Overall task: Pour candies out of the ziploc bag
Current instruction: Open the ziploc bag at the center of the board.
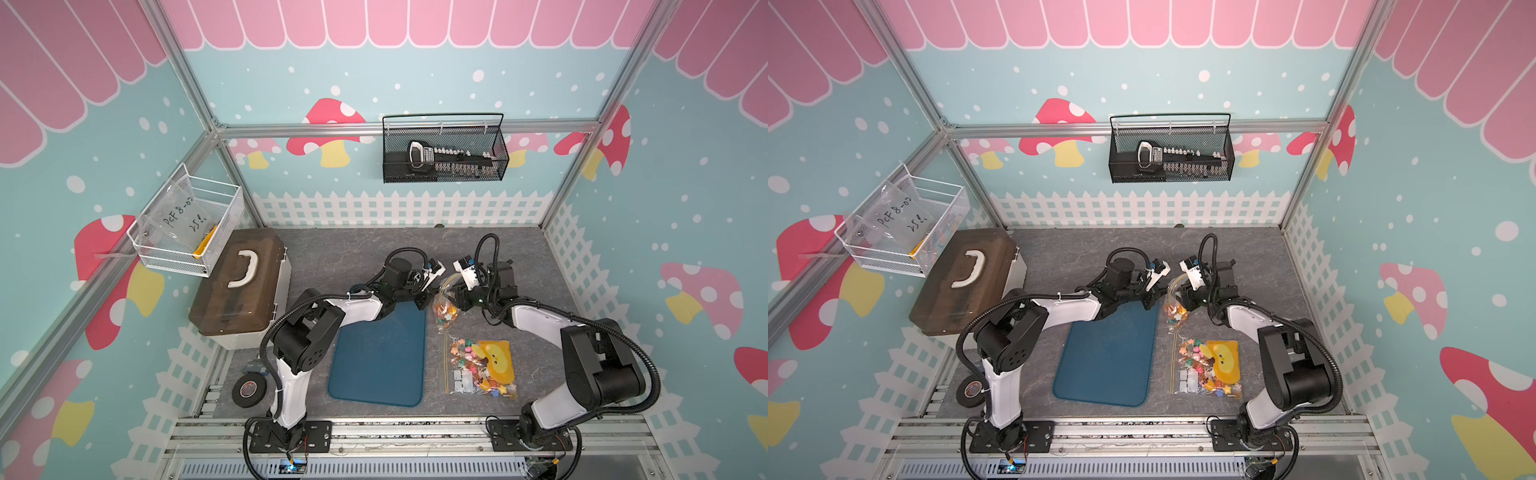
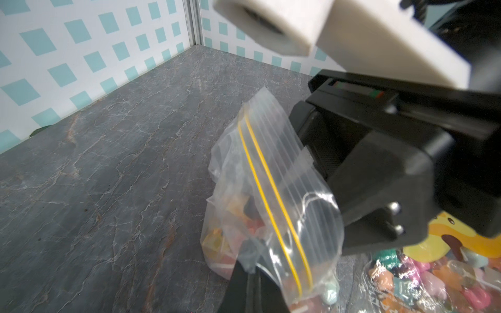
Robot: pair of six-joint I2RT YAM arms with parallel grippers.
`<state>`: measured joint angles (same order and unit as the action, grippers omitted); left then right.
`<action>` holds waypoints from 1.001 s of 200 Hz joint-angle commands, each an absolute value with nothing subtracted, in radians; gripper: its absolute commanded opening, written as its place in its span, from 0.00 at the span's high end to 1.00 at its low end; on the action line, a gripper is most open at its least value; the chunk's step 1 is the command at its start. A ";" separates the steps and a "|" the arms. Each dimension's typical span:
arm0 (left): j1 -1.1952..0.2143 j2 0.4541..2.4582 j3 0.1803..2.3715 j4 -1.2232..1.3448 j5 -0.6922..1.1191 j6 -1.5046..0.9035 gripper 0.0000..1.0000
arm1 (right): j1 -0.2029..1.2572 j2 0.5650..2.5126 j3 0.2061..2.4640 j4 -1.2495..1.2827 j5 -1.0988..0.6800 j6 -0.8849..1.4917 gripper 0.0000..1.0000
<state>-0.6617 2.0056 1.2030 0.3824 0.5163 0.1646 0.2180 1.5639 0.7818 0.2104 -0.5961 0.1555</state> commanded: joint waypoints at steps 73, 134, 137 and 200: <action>-0.692 1.977 1.231 0.395 0.582 0.186 0.96 | 0.221 1.477 0.772 0.202 -0.492 0.132 0.76; -0.690 1.972 1.221 0.398 0.578 0.190 0.96 | 0.220 1.437 0.756 0.151 -0.446 0.127 0.81; -0.690 1.973 1.221 0.398 0.578 0.190 0.96 | 0.219 1.436 0.754 0.149 -0.445 0.126 0.80; -0.691 1.972 1.220 0.400 0.581 0.186 0.96 | 0.220 1.410 0.742 0.134 -0.448 0.120 0.76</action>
<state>-0.6785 2.0056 1.2110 0.3859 0.5449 0.1646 0.2226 1.4425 0.7528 0.1345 -0.4583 0.1341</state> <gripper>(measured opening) 0.046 0.254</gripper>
